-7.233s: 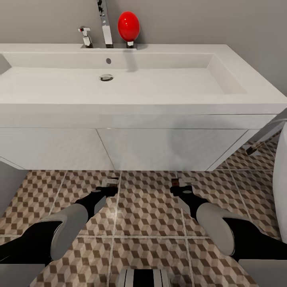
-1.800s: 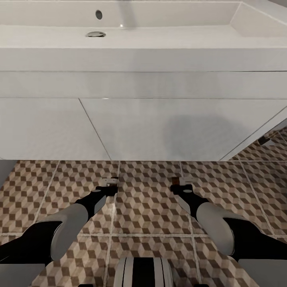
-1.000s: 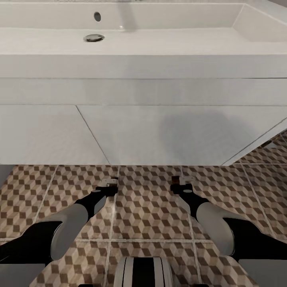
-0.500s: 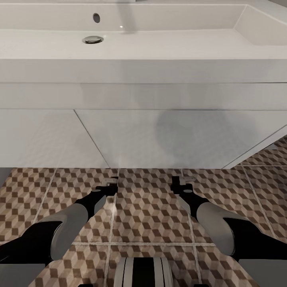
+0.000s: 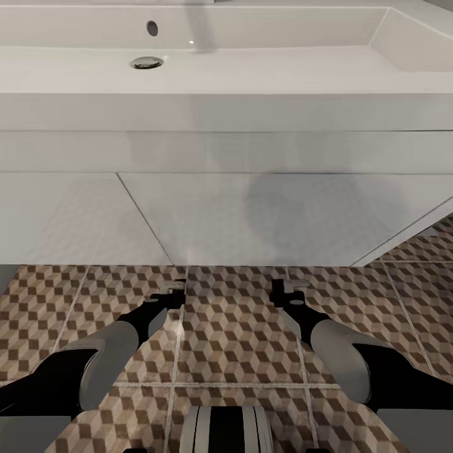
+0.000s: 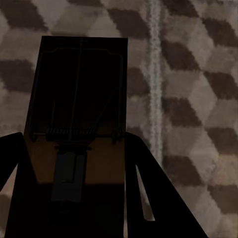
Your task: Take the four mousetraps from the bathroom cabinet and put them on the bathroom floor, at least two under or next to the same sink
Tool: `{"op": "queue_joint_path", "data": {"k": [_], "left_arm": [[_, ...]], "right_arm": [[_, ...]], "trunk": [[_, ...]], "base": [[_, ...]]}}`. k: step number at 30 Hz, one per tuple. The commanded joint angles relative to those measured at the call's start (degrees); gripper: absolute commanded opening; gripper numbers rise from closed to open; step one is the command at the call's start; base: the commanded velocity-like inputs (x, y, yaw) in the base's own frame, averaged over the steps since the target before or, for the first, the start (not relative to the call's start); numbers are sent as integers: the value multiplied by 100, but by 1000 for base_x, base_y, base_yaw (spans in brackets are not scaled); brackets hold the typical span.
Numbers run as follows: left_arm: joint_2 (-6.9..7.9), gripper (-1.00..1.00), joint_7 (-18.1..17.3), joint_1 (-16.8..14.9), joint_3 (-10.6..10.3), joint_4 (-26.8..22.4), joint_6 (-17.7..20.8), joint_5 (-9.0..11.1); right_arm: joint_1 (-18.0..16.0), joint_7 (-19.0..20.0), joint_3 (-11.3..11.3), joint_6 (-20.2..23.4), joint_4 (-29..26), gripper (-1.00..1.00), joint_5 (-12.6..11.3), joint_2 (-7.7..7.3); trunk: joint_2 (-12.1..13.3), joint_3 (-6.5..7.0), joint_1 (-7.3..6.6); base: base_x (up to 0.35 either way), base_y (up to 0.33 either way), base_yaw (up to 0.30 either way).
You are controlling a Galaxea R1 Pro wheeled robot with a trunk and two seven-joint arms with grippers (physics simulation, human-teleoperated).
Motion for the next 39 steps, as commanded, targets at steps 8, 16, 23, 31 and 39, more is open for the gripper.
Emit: {"op": "queue_joint_path", "data": {"k": [8,16,23,31,39], "left_arm": [[53,-100,11,0,41,-95,95,-43],[60,-100,-28,3,41,-483,438,-28],[54,-100,-49,1,45,-779,573,-1],[53,-100,-60,1,38,-911,773,327],[51,-100,-64,0,28,-924,788,409]], "right_arm": [[-3,-7,-49,-24,8,-100,38,-32],[-3,-7,-51,-21,7,-100,41,-36],[-3,-7,-64,25,-21,-100,39,-33],[-3,-15,-67,56,-37,-100,41,-30],[-3,-48,-69,151,-77,-100,56,-106]], "trunk": [[-1,-3,-1],[-1,-3,-1],[-1,-3,-1],[-1,-3,-1],[-1,-3,-1]], "base": [[0,0,0],[0,0,0],[0,0,0],[0,0,0],[0,0,0]]}}
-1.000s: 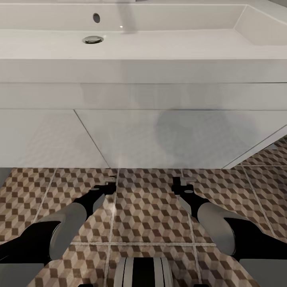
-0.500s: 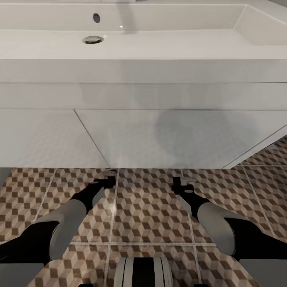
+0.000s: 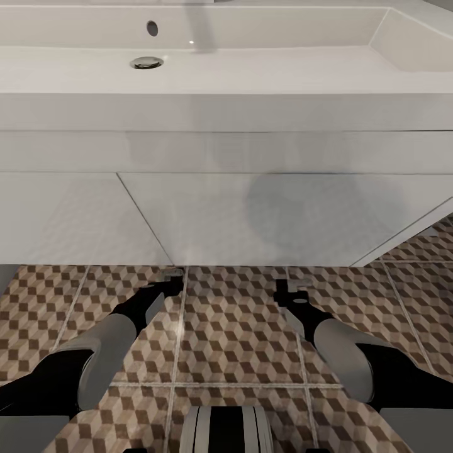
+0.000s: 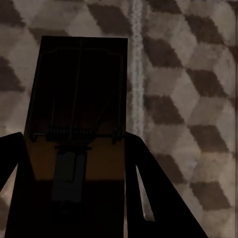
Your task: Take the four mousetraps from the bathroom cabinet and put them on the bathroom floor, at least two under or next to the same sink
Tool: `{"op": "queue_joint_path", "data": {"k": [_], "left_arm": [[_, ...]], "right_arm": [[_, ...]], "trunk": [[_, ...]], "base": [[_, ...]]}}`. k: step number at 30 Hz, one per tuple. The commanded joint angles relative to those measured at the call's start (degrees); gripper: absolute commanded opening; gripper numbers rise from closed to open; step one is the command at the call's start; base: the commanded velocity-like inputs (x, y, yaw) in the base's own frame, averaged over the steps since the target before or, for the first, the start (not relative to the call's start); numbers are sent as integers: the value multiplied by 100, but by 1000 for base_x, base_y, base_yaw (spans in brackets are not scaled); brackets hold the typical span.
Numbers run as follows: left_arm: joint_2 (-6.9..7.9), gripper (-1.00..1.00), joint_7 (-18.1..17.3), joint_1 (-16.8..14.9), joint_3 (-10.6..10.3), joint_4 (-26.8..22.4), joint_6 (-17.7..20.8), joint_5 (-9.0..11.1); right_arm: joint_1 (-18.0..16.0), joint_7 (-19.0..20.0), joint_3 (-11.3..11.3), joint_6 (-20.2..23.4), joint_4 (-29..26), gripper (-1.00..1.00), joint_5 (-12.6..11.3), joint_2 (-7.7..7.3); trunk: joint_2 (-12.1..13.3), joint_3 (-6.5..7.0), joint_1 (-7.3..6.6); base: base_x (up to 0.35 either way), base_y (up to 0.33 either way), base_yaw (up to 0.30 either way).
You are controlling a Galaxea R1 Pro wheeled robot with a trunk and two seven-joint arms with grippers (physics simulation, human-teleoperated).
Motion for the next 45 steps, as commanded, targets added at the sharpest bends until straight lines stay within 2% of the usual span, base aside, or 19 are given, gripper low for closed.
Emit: {"op": "queue_joint_path", "data": {"k": [1,16,34,45], "left_arm": [[-5,-100,12,0,39,-11,30,-9],[-3,-100,11,0,-18,-15,-54,-60],[-21,-100,14,0,-33,-35,-56,-76],[-15,-100,8,0,-28,-20,-5,-76]], "right_arm": [[-3,-7,-49,-16,-8,-100,33,1],[-3,-9,-48,-17,-135,-100,35,43],[-3,-9,-48,-11,-149,-100,36,25],[-3,-23,-41,75,-439,-100,37,2]], "trunk": [[-1,-3,-1],[-1,-3,-1],[-1,-3,-1],[-1,-3,-1]], "base": [[0,0,0],[0,0,0],[0,0,0],[0,0,0]]}}
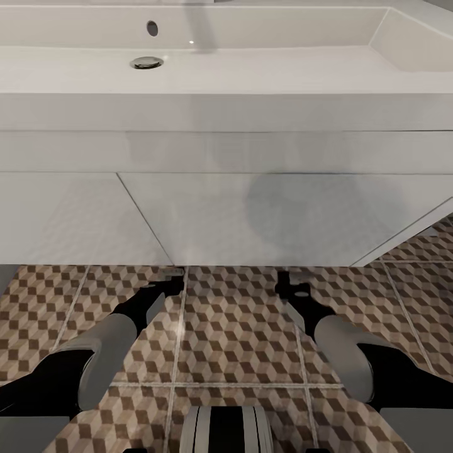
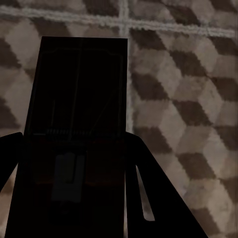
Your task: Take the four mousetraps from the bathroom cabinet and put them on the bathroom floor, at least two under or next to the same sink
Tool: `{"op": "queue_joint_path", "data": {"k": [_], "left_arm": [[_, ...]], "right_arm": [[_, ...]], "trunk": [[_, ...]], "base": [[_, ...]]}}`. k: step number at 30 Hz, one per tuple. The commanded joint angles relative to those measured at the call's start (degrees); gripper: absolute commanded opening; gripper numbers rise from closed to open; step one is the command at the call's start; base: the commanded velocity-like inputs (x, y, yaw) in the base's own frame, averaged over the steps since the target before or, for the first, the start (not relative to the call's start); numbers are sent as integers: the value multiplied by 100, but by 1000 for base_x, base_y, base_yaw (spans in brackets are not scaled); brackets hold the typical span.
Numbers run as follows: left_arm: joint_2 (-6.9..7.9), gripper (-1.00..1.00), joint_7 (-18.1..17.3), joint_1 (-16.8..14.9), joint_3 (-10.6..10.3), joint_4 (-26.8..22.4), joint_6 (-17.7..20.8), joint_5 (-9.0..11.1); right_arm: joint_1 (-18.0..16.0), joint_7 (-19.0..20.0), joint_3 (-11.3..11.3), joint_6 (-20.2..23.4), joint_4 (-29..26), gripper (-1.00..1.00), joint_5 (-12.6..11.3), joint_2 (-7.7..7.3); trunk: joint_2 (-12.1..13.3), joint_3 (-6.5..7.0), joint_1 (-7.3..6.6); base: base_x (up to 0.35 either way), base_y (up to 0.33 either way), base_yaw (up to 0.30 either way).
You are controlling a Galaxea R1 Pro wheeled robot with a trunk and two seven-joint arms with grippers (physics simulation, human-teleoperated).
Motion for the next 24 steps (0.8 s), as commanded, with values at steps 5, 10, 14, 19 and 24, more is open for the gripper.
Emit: {"op": "queue_joint_path", "data": {"k": [5,10,14,19,24], "left_arm": [[-2,-100,12,0,29,-10,51,-20],[-2,-100,11,0,33,-9,53,-18],[-1,-100,11,0,34,-9,52,-16],[4,-100,10,0,42,-9,52,-2],[13,-100,10,0,53,-9,52,12]], "right_arm": [[-16,-4,-49,26,-36,-100,66,-4],[-19,-5,-48,28,-65,-100,78,-4],[-20,-5,-43,27,-73,-100,82,-4],[-20,-5,-40,27,-75,-100,80,-6],[-21,-5,-40,27,-75,-100,73,-7]], "trunk": [[-1,-3,-1],[-1,-3,-1],[-1,-3,-1],[-1,-3,-1],[-1,-3,-1]], "base": [[0,0,0],[0,0,0],[0,0,0],[0,0,0],[0,0,0]]}}
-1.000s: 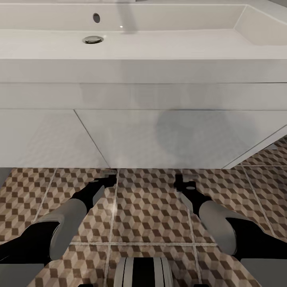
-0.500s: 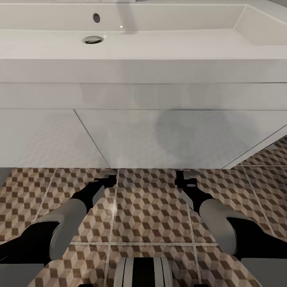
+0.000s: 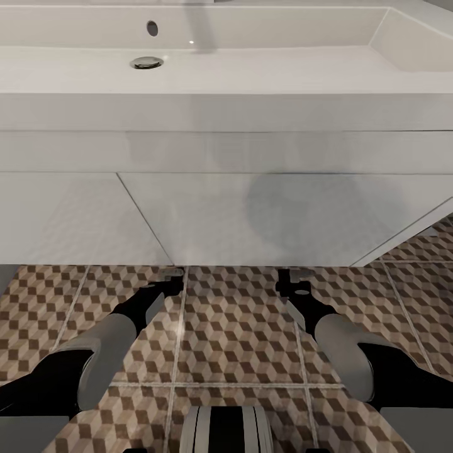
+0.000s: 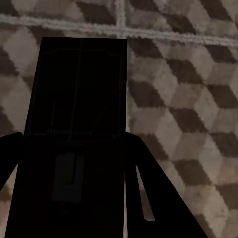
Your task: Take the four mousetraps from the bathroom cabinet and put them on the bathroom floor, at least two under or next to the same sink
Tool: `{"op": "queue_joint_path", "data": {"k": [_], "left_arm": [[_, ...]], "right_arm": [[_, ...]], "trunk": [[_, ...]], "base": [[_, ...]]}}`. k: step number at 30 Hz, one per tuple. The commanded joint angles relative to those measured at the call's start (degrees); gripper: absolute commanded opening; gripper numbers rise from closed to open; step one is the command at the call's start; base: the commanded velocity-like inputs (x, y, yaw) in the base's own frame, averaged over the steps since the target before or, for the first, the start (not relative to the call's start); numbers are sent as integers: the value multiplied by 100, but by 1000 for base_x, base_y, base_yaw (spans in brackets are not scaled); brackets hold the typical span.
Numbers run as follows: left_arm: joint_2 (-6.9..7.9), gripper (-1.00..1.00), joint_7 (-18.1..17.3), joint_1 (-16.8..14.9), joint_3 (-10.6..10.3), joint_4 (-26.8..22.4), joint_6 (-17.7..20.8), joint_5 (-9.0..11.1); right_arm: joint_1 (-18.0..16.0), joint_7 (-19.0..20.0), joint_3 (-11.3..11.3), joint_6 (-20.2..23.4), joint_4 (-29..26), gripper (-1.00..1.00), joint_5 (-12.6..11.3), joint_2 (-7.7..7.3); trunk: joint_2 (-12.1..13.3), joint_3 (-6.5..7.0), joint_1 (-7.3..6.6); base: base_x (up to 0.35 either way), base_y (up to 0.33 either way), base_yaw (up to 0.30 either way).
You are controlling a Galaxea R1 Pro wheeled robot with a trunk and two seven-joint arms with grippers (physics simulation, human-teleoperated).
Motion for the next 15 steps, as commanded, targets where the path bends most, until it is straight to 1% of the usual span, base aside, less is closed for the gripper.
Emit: {"op": "queue_joint_path", "data": {"k": [1,15], "left_arm": [[-3,-100,12,0,39,-7,34,-11],[-11,-100,12,0,44,-17,-23,-45]], "right_arm": [[-2,-1,-50,-8,2,-100,36,3],[-1,-1,-50,-8,1,-100,17,11]], "trunk": [[-1,-3,-1],[-1,-3,-1]], "base": [[0,0,0],[0,0,0]]}}
